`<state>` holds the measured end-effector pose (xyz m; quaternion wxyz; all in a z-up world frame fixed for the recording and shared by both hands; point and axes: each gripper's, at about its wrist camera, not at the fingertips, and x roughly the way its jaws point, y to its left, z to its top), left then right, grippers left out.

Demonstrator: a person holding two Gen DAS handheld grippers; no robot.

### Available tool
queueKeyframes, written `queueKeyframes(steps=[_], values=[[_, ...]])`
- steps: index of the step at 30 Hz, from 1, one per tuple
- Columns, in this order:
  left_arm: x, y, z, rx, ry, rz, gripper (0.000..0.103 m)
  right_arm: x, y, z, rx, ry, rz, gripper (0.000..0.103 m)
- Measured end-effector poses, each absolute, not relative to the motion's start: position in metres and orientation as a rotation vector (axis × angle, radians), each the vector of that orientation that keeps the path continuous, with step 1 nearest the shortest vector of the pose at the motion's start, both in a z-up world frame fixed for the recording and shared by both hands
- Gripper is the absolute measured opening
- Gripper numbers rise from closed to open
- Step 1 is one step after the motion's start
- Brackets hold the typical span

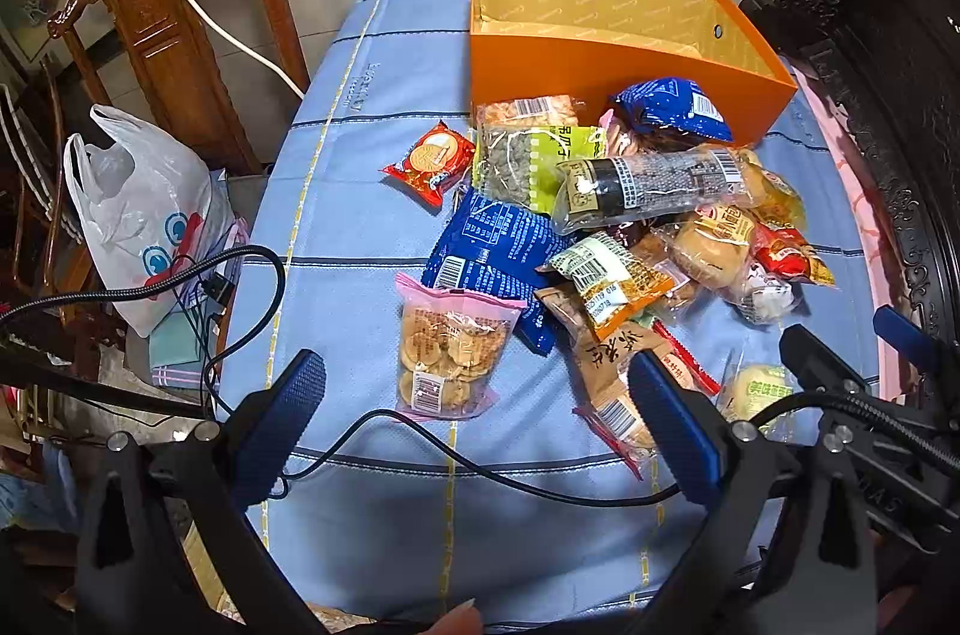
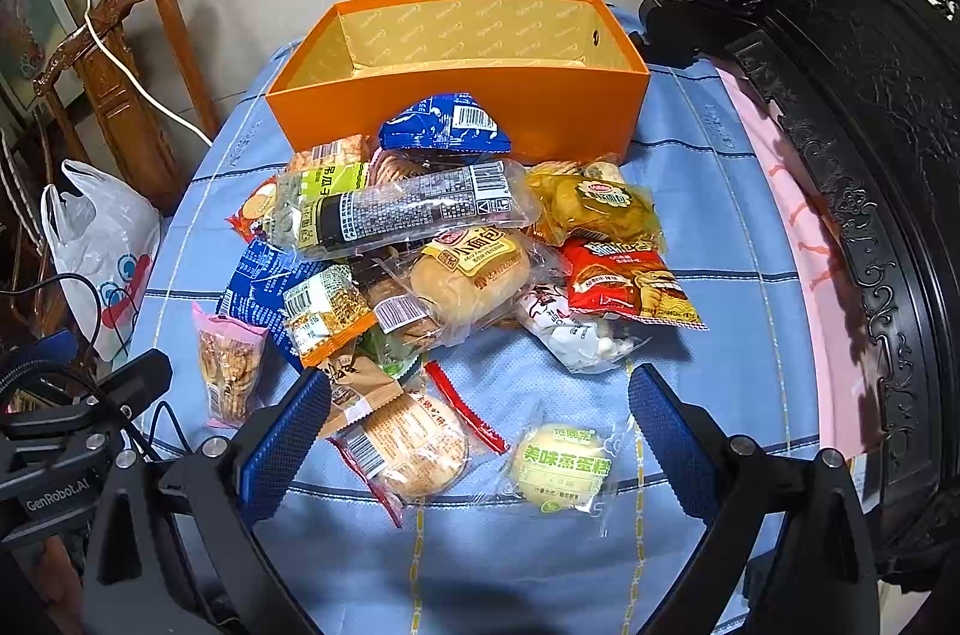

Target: Organize snacks

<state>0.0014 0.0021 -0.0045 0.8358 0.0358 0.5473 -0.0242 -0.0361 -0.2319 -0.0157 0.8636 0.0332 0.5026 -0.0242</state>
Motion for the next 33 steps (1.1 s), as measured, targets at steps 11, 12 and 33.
queueKeyframes(steps=[11,12,33], values=[[0.002,0.0019,-0.0047,0.078,1.158,-0.052,0.099,-0.0372,-0.2321,-0.0152,0.069,1.054,-0.052,0.1],[0.0024,0.0018,-0.0049,0.079,1.16,-0.053,0.099,-0.0374,-0.2321,-0.0151,0.069,1.054,-0.053,0.1],[0.0009,0.0011,-0.0046,0.081,1.161,-0.052,0.099,-0.0379,-0.2324,-0.0146,0.071,1.058,-0.053,0.1]])
